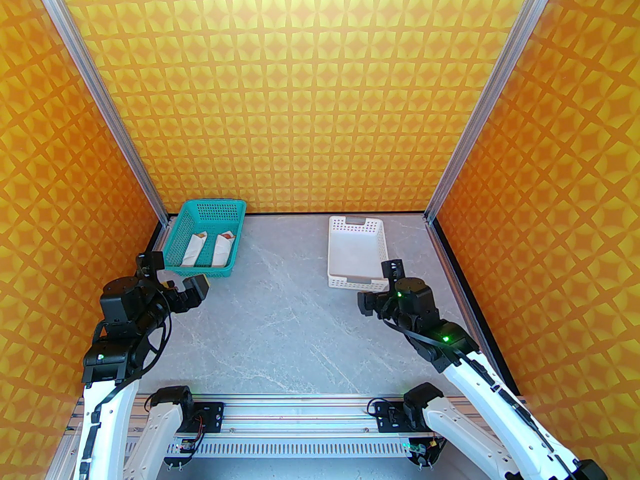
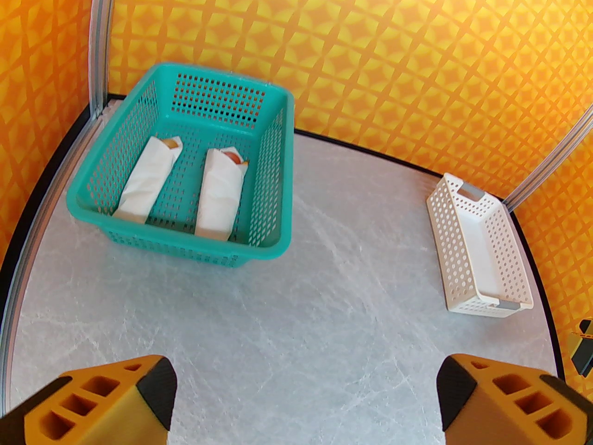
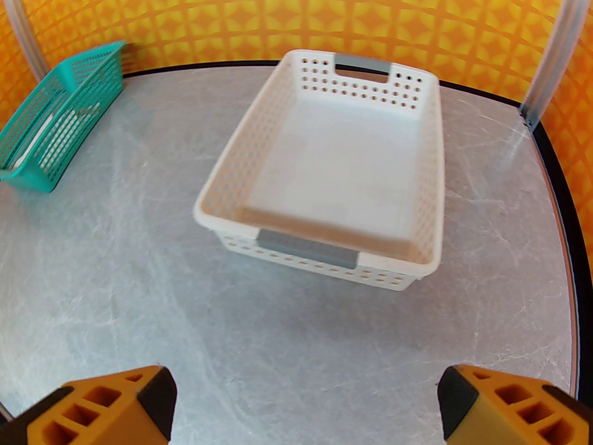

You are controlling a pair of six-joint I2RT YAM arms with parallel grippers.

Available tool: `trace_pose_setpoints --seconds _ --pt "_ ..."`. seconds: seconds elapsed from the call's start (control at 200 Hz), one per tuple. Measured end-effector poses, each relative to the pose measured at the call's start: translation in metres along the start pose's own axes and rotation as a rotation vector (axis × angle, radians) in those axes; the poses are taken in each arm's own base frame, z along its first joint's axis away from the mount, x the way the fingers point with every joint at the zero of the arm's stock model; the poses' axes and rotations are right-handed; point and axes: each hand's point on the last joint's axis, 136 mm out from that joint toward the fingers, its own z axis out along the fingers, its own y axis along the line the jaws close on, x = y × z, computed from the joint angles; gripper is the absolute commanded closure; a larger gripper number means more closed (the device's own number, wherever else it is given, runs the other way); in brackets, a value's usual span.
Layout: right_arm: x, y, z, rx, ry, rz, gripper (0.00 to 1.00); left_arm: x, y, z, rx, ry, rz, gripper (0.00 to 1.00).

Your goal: Place the utensils on the paper napkin and roll it up

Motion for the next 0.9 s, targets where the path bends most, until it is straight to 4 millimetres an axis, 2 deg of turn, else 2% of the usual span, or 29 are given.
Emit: trace_pose_setpoints --seconds 0.335,0.58,0.685,0.9 --pt "0.011 -0.047 0.023 0.126 -0.022 0.103 0.01 0.002 0.002 0.005 0.001 -0.007 -0.001 0.02" --pt "0.039 -0.087 0.056 0.232 -0.025 0.178 0.02 0.002 0.005 0.012 -0.004 -0.006 -0.002 0.02" --pt "0.052 -0.094 0.068 0.253 -0.029 0.187 0.01 0.002 0.008 0.015 -0.013 -0.007 -0.002 0.02" --pt "0.06 -0.097 0.088 0.252 -0.099 0.191 0.01 -0.003 0.012 0.021 -0.025 -0.025 0.002 0.02"
